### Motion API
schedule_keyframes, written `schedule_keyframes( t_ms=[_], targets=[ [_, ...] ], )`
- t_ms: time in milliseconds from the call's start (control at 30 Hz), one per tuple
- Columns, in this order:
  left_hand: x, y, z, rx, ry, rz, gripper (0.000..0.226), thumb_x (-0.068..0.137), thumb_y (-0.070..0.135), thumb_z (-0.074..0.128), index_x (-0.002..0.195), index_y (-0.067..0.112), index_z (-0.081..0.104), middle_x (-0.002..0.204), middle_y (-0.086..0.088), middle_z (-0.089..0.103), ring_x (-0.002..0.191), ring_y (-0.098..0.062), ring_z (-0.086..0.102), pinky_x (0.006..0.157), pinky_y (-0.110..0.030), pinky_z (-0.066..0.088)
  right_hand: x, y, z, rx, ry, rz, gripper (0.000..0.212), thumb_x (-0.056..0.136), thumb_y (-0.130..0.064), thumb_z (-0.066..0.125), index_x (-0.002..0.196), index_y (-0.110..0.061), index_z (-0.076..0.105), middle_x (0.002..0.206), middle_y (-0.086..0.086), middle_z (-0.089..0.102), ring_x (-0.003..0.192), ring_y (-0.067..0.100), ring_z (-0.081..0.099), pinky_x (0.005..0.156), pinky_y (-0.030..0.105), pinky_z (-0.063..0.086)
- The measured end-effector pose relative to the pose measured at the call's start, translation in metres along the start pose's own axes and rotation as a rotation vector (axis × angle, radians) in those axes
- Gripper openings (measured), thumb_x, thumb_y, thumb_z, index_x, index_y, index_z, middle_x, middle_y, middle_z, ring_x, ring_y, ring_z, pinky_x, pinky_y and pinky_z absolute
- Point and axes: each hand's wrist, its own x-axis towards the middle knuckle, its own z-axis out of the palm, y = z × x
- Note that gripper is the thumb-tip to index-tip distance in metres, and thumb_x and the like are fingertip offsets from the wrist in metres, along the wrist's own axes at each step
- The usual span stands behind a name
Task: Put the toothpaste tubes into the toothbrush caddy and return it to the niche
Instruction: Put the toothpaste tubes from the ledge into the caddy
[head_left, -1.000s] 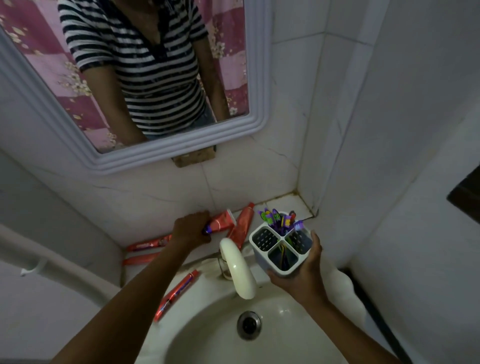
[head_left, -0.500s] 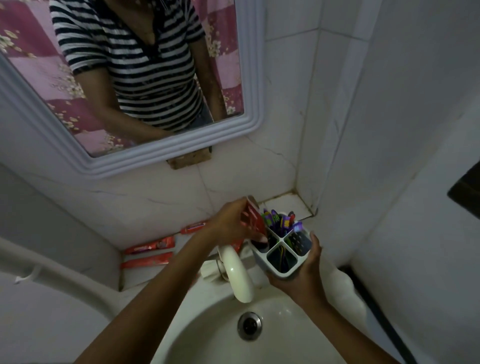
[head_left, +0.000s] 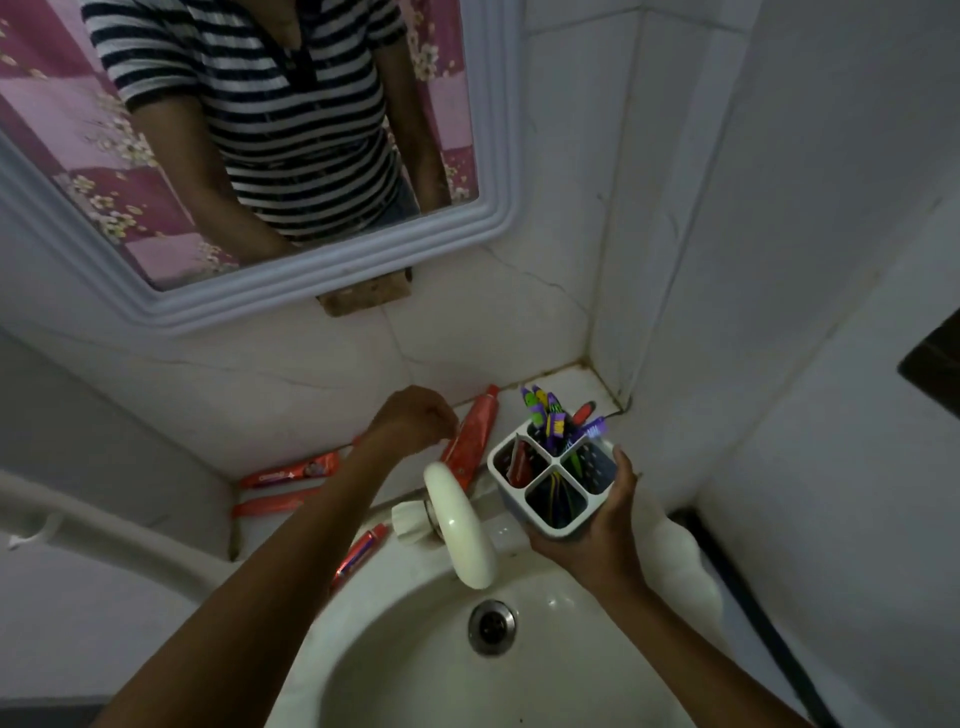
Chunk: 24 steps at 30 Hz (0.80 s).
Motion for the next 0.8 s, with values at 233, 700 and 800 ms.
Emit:
schedule_keyframes(
  t_ms=[233, 700, 800],
  targets=[
    [0.03, -0.015, 0.045, 0.469, -0.021, -0.037, 0.044, 0.072, 0.041, 0.076, 0.103, 0.011, 0.066, 0.106, -0.007, 0.069, 0.097, -0.025, 0.065, 0.082, -0.036, 0.054, -0.001, 0.001, 0.001, 0.021, -0.006, 0.017, 0.139, 0.05, -0.026, 0.102, 0.157, -0.023, 0.014, 0.158, 0.01, 0.038, 0.142, 0.016, 0.054, 0.105, 0.045, 0.059],
    [0.001, 0.044, -0.018, 0.488, 0.168, 0.123, 0.037, 0.083, 0.054, 0.057, 0.081, 0.019, 0.065, 0.083, -0.002, 0.063, 0.089, -0.025, 0.063, 0.063, -0.027, 0.037, -0.002, 0.005, 0.002, 0.036, -0.006, 0.051, 0.144, 0.047, -0.031, 0.104, 0.159, -0.025, 0.013, 0.156, 0.008, 0.041, 0.141, 0.02, 0.054, 0.108, 0.049, 0.057],
    [-0.029, 0.066, -0.06, 0.623, 0.337, 0.296, 0.018, 0.088, 0.038, 0.061, 0.093, 0.024, 0.072, 0.093, 0.0, 0.072, 0.09, -0.023, 0.065, 0.065, -0.028, 0.044, -0.002, 0.006, 0.002, 0.035, -0.003, 0.024, 0.143, 0.047, -0.033, 0.103, 0.158, -0.036, 0.014, 0.156, 0.011, 0.04, 0.142, 0.021, 0.053, 0.109, 0.045, 0.056]
  ],
)
